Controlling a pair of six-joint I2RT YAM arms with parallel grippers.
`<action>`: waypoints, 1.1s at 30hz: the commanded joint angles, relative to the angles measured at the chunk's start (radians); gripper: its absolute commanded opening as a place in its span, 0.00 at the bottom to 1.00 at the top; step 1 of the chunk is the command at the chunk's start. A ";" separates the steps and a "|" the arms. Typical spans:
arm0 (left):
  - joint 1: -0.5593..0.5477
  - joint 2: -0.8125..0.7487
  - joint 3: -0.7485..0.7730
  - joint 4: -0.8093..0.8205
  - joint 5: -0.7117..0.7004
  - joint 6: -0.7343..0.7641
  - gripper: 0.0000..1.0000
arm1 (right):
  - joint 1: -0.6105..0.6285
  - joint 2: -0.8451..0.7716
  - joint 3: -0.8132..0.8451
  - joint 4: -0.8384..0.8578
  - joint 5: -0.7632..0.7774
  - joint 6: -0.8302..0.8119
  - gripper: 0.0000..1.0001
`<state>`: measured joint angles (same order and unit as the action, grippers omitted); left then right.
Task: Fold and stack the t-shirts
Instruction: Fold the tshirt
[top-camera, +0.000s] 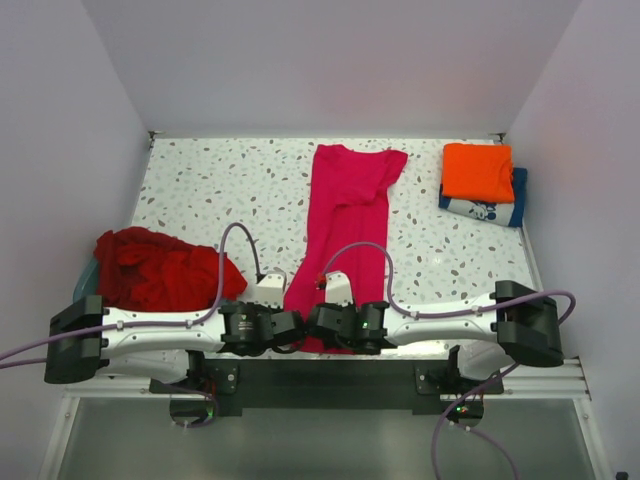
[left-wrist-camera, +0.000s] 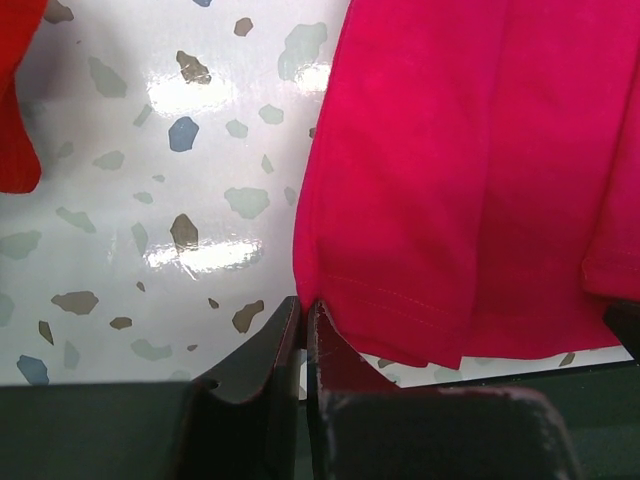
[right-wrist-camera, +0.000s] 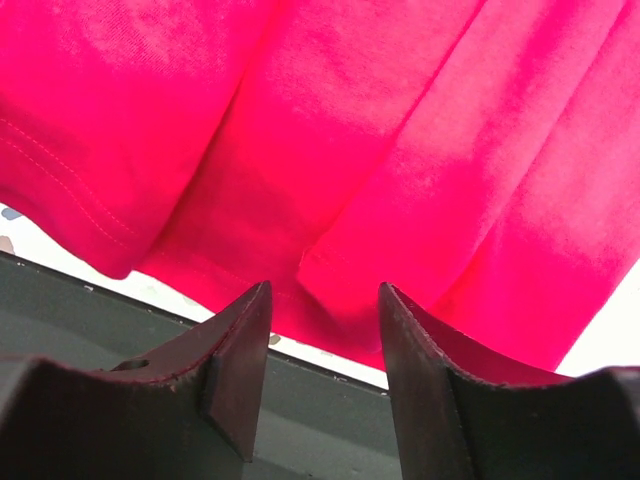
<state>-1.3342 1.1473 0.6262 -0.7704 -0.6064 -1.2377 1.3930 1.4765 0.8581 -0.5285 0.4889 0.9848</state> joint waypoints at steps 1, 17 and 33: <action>0.004 -0.004 0.023 0.118 -0.007 -0.014 0.06 | 0.020 0.034 0.022 0.082 0.059 -0.021 0.49; 0.013 -0.011 0.006 0.143 0.005 -0.026 0.06 | 0.021 0.094 -0.077 0.188 -0.006 0.046 0.41; 0.015 -0.023 -0.002 0.137 0.007 -0.026 0.06 | 0.020 0.082 -0.057 0.090 0.010 0.083 0.29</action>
<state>-1.3258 1.1496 0.5907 -0.7792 -0.5907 -1.2385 1.3922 1.5425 0.7834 -0.3786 0.4808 1.0283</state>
